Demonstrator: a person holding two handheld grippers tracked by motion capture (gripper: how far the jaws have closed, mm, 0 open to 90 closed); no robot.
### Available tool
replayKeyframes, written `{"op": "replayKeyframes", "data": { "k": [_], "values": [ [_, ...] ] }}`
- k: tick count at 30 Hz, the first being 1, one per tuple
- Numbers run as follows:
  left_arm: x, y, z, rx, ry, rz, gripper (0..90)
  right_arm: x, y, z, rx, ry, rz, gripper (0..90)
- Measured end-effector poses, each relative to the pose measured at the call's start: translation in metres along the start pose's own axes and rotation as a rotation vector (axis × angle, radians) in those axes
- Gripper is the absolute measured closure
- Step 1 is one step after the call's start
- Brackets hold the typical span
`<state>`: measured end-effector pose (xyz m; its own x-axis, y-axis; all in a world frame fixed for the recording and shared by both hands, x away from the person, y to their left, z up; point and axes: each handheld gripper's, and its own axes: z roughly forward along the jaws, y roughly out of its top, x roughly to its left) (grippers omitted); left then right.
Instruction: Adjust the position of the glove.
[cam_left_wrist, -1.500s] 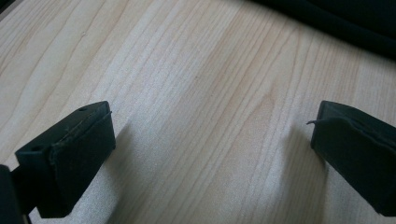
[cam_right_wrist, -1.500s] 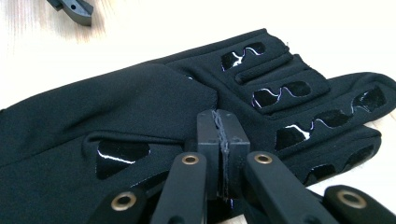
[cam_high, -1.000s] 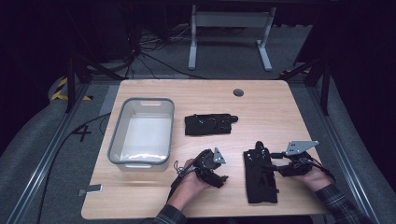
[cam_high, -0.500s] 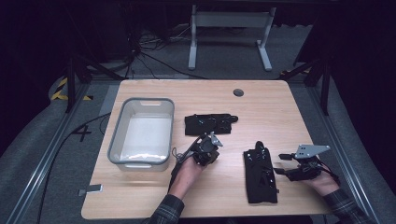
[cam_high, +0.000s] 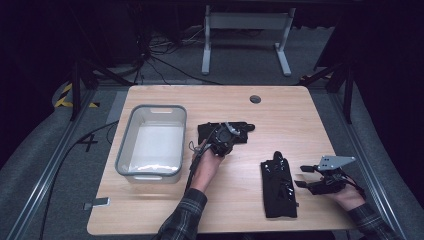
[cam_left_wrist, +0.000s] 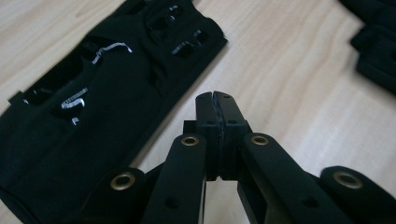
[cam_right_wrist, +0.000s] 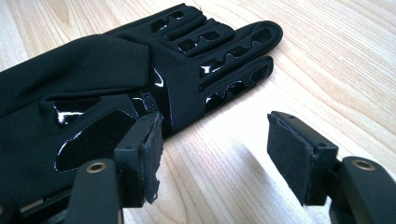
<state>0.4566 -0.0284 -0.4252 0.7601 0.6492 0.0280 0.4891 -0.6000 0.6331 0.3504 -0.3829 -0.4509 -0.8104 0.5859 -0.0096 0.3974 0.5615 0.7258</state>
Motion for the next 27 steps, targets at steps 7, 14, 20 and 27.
{"op": "replayKeyframes", "data": {
  "k": [7,14,20,27],
  "values": [
    [0.012,0.01,0.014,0.018,0.049,0.007,90.0,-0.001,0.0,0.0,-0.002,0.002,0.0,36.6],
    [0.024,0.006,0.021,0.041,0.109,-0.022,90.0,-0.001,0.0,0.0,-0.006,-0.003,0.0,36.6],
    [0.025,0.001,0.029,0.073,0.109,-0.025,90.0,-0.001,0.001,0.0,-0.009,-0.01,-0.004,36.6],
    [0.013,0.003,0.03,0.068,0.05,-0.008,89.9,-0.002,0.0,0.0,-0.011,-0.014,-0.003,36.6]
  ]
}}
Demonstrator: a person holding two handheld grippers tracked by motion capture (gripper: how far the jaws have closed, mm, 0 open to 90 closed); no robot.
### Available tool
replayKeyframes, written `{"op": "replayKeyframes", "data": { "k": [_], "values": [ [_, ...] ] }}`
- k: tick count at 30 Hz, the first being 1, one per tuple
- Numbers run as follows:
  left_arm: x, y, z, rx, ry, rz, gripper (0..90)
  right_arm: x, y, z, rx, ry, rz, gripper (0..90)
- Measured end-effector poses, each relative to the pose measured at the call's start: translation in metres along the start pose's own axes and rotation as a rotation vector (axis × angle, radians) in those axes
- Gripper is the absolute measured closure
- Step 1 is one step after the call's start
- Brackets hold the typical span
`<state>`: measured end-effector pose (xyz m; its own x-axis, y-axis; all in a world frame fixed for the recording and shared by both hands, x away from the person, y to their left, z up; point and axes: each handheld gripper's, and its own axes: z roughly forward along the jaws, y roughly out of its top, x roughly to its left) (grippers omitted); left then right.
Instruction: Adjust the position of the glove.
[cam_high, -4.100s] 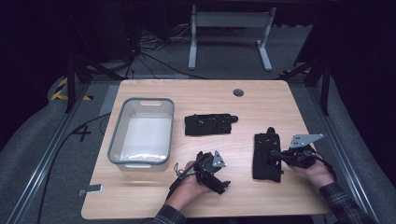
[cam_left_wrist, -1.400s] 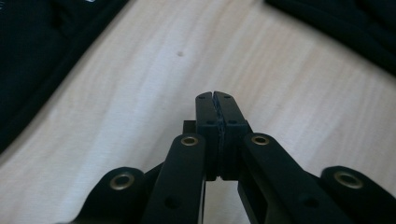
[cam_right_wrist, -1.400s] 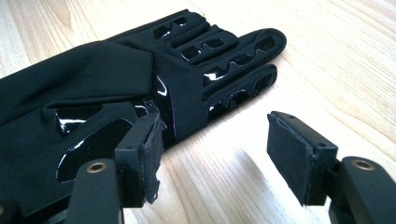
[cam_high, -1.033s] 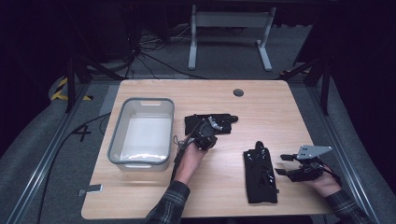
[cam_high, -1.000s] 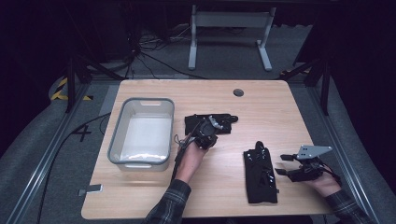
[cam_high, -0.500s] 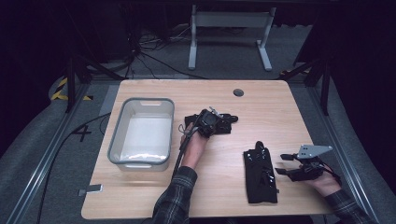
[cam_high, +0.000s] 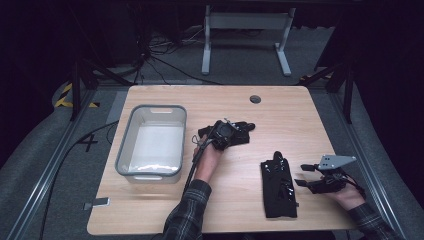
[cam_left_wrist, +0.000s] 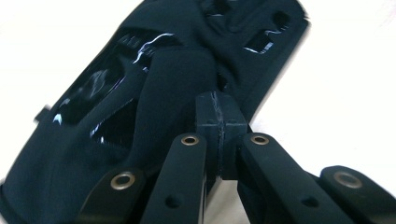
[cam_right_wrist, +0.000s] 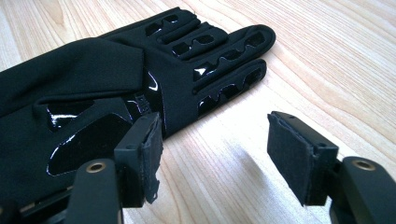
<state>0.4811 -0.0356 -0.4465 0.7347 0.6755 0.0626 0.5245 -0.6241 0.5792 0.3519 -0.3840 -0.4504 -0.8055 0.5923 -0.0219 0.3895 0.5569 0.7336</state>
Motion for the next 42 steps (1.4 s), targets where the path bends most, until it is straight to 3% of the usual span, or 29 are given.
{"op": "replayKeyframes", "data": {
  "k": [17,26,31,42],
  "values": [
    [-0.047,0.014,0.007,-0.016,-0.166,0.102,89.9,0.0,0.0,0.0,0.001,-0.002,-0.004,36.6],
    [-0.058,0.018,0.009,-0.029,-0.207,0.115,89.9,0.0,0.0,0.0,0.001,0.0,-0.003,36.6],
    [-0.054,0.02,0.004,-0.036,-0.191,0.123,90.0,0.0,0.0,0.0,-0.001,-0.002,0.0,36.6],
    [-0.015,0.021,-0.007,-0.081,-0.106,0.048,89.9,0.0,0.0,0.001,0.002,0.0,0.0,36.6]
  ]
}}
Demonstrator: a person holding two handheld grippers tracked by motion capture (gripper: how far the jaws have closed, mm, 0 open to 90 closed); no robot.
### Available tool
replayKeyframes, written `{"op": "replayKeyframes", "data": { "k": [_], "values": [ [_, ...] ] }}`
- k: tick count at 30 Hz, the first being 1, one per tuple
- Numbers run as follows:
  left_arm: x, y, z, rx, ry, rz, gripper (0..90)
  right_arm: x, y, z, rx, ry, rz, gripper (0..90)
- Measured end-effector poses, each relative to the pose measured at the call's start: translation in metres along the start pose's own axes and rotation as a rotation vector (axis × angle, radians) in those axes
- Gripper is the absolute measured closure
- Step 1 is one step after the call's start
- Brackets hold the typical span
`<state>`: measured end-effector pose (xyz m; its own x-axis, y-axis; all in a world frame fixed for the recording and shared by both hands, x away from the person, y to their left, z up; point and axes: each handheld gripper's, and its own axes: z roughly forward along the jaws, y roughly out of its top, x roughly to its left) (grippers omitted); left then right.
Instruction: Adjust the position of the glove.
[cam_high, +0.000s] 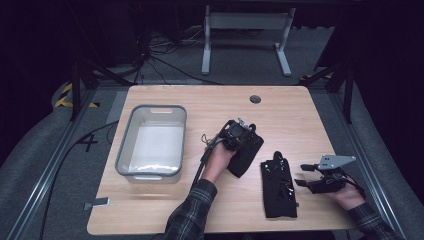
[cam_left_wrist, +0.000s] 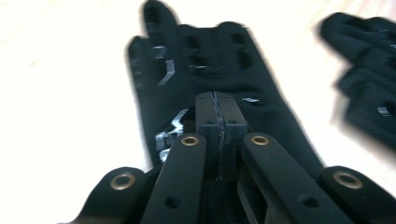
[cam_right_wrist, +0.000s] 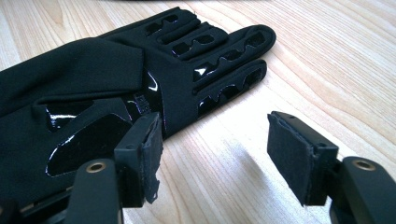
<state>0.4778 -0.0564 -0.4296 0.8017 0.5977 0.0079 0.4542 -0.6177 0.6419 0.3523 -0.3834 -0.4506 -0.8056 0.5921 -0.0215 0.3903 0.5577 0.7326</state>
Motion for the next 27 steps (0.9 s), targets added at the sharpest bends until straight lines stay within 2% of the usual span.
{"op": "replayKeyframes", "data": {
  "k": [2,4,7,9,19,27],
  "values": [
    [0.006,-0.002,0.002,0.008,0.018,-0.015,89.9,0.0,0.0,0.0,0.004,0.0,0.0,36.5],
    [0.01,-0.004,0.005,0.015,0.018,-0.025,89.9,0.0,0.0,0.0,0.005,0.0,0.0,36.6],
    [0.011,-0.007,0.013,0.034,0.012,-0.027,89.9,0.0,0.0,0.0,0.004,0.0,0.0,36.6],
    [0.009,-0.008,0.017,0.048,0.024,-0.017,89.9,0.0,0.0,0.0,0.003,-0.001,0.002,36.6],
    [0.001,-0.019,0.008,0.054,0.019,-0.023,90.0,0.0,0.0,0.0,0.001,-0.001,0.0,36.6],
    [-0.014,-0.033,-0.006,0.081,0.024,-0.005,89.9,0.001,0.0,-0.001,0.003,0.002,-0.001,36.6]
  ]
}}
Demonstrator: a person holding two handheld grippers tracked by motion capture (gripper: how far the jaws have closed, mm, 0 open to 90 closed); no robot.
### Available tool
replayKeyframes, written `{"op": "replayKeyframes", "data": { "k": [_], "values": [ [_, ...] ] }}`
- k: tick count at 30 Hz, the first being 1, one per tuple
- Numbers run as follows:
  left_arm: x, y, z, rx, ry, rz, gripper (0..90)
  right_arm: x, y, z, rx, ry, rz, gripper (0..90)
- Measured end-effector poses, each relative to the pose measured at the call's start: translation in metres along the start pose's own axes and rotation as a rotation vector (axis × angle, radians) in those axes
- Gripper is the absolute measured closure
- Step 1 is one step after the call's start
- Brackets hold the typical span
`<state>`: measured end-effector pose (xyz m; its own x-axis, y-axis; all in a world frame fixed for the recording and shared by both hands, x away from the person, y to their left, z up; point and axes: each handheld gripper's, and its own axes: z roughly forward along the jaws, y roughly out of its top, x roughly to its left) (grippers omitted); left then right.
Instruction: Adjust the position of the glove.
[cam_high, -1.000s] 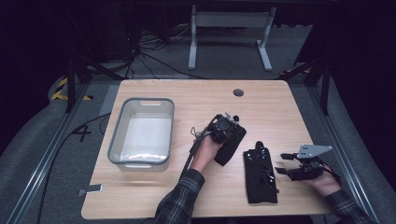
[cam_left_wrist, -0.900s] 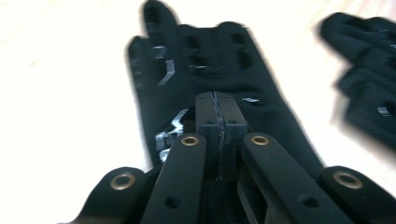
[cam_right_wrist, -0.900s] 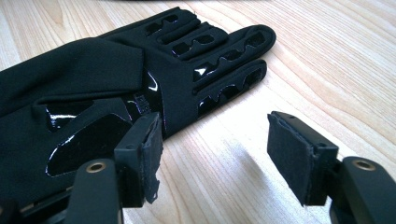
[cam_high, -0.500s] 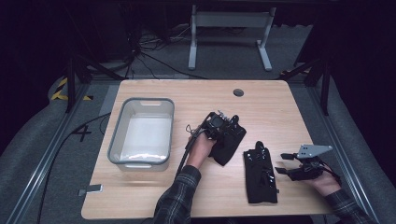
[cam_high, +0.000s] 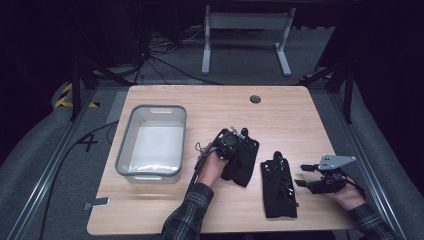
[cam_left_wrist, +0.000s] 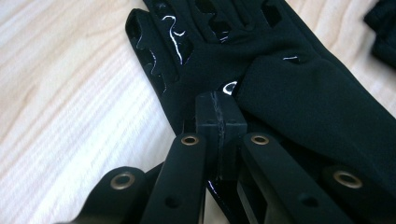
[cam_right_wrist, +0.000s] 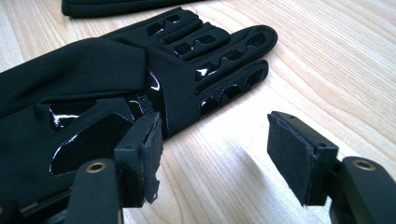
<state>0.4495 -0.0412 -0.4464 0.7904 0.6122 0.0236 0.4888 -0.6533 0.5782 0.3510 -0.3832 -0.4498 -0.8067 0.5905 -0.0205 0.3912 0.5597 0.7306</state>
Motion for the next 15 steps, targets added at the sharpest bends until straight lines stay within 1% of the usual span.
{"op": "replayKeyframes", "data": {
  "k": [4,7,9,14,15],
  "values": [
    [-0.007,-0.007,-0.005,0.004,0.008,0.003,89.9,0.0,0.0,0.0,-0.002,0.001,-0.001,36.6],
    [-0.014,-0.013,-0.01,0.011,0.002,0.012,89.9,0.001,0.0,0.0,-0.002,0.006,-0.003,36.6],
    [-0.017,-0.017,-0.013,0.011,-0.005,0.02,89.9,0.001,0.0,0.0,-0.004,0.008,-0.003,36.6],
    [-0.025,-0.029,-0.02,0.006,-0.043,0.006,89.9,0.002,0.001,0.002,0.002,0.024,-0.01,37.7],
    [-0.026,-0.032,-0.022,0.001,-0.045,0.005,89.9,0.003,0.001,0.002,0.004,0.031,-0.011,38.4]
  ]
}}
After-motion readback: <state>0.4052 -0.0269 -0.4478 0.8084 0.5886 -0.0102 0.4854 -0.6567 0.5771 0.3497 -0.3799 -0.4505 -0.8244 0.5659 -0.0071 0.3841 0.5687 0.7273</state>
